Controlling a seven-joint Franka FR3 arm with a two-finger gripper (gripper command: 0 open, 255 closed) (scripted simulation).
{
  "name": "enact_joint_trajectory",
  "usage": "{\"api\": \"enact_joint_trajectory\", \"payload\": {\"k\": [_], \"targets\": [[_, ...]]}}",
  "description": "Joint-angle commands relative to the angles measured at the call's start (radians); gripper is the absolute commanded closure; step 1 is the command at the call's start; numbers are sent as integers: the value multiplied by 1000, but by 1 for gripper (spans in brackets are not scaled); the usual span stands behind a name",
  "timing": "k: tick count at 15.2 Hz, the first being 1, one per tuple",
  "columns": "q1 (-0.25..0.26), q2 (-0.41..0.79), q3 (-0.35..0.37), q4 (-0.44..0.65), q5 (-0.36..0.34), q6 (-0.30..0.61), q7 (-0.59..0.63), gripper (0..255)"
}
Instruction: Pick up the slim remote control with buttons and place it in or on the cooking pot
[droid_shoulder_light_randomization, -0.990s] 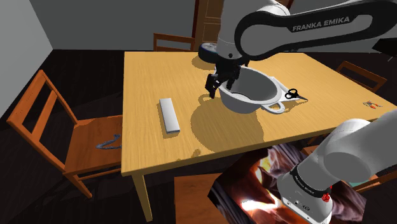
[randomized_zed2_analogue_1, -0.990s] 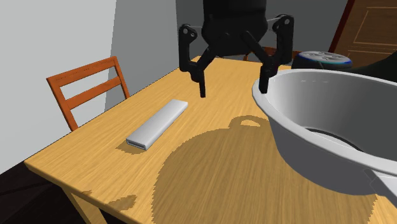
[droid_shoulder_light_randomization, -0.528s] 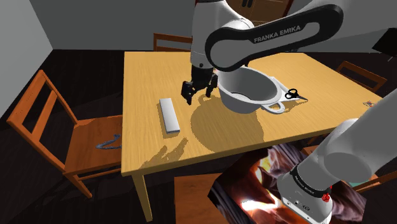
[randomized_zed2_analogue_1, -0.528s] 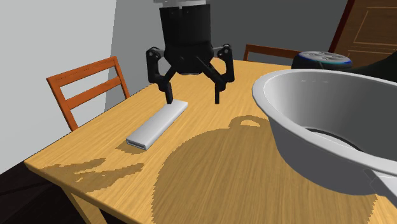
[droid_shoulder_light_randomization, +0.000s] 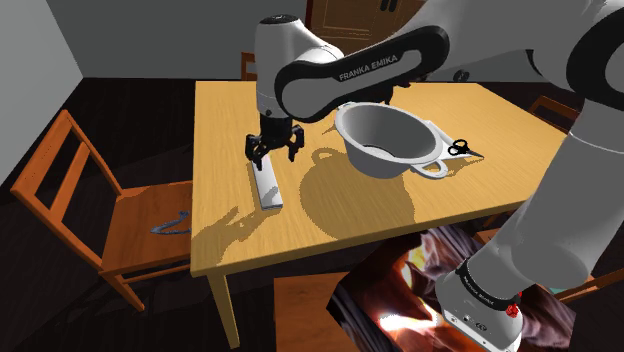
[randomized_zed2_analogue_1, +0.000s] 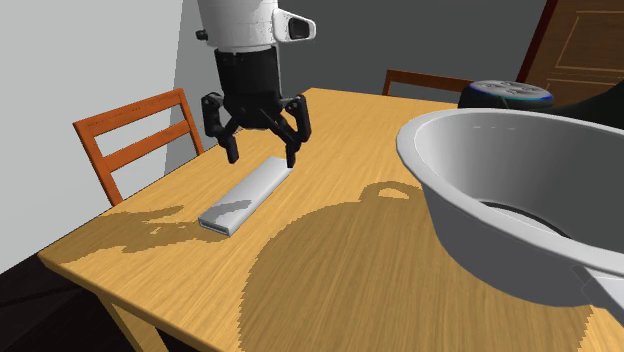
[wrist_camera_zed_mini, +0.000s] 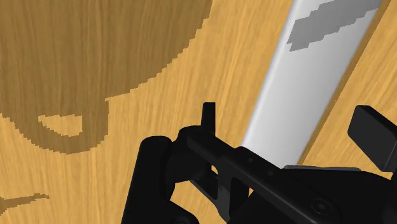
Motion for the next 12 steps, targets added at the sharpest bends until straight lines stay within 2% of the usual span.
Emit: {"api": "enact_joint_trajectory", "payload": {"k": [1, 9, 12], "targets": [[25, 88, -4, 79, -30, 7, 52, 0], [36, 145, -18, 48, -58, 91, 73, 0], [36, 145, -18, 48, -58, 91, 73, 0]]}}
